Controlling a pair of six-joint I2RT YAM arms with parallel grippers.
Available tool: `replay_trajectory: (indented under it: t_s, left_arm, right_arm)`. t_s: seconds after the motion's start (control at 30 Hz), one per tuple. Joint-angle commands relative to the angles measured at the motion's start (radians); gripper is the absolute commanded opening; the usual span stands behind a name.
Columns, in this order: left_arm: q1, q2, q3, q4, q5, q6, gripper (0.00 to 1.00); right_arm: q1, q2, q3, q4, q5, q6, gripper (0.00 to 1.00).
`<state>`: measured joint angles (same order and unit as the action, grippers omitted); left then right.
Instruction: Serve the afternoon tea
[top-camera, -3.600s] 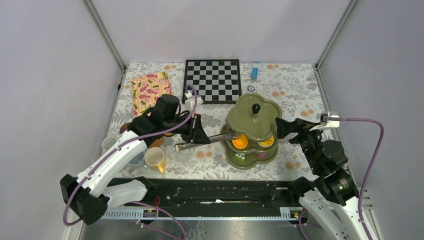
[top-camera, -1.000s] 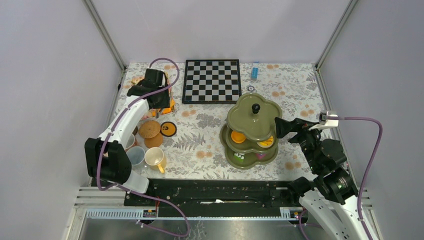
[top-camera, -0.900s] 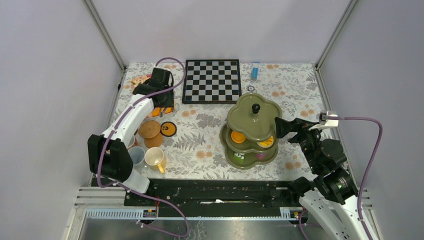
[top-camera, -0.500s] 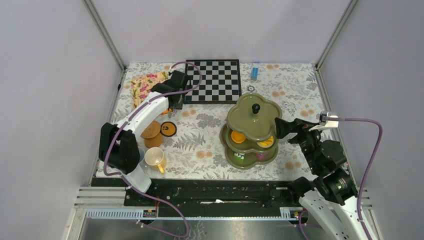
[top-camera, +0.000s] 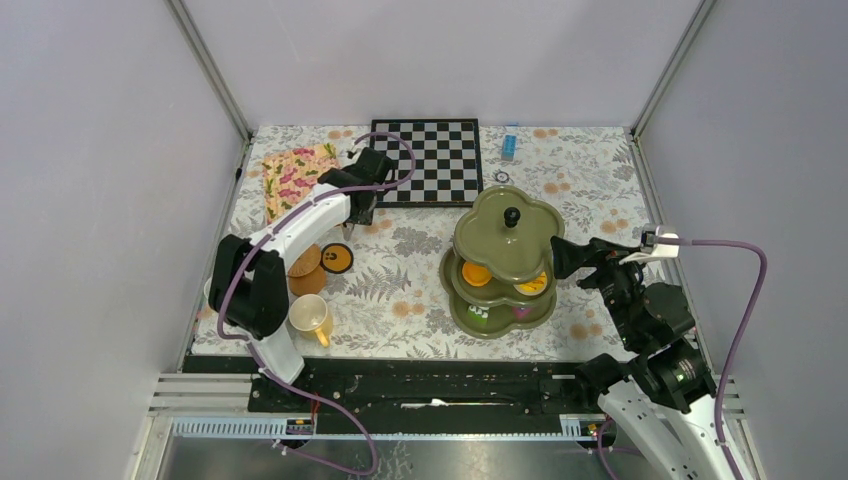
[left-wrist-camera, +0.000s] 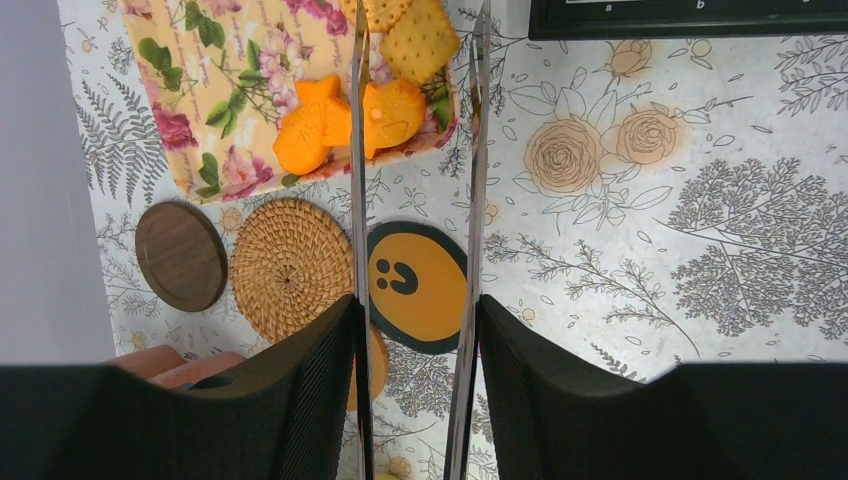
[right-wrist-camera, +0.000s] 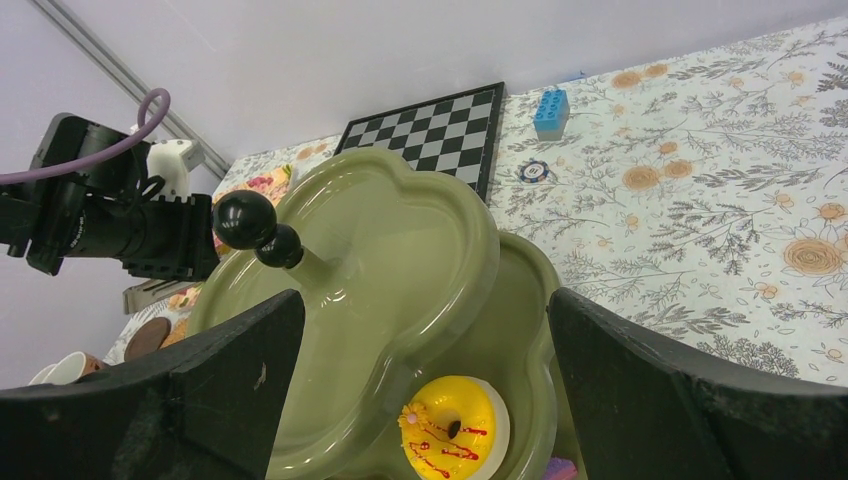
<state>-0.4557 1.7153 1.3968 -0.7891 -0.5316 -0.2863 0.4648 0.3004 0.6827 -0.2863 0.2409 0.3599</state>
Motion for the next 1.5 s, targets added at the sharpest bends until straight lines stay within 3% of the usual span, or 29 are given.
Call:
replay_trajectory:
  t_s: [0.0,0.2,0.77,1.07,1.47]
  left_arm:
    - [0.005,0.006,0.032,0.019,-0.028,-0.011,0.49]
    - [0.020,-0.051,-0.001,0.036,-0.027,-0.013,0.44]
    - [0.128,-0.132,-0.077,0.056,0.020,0.024,0.44]
    - [0.243,-0.147,-0.101,0.103,0.196,0.047,0.52]
    - [0.309,-0.210,-0.178,0.183,0.315,-0.030,0.52]
  right_arm:
    - [0.005,-0.014,0.007,0.022,-0.004,-0.003,0.98]
    - [0.005,-0.017,0.007,0.017,-0.001,-0.004,0.98]
    - [0.005,-0.011,0.006,0.017,-0.005,-0.002,0.98]
    - [0.005,-0.010,0.003,0.021,-0.005,-0.001,0.98]
    - [0.005,-0.004,0.003,0.020,-0.008,-0.002,0.98]
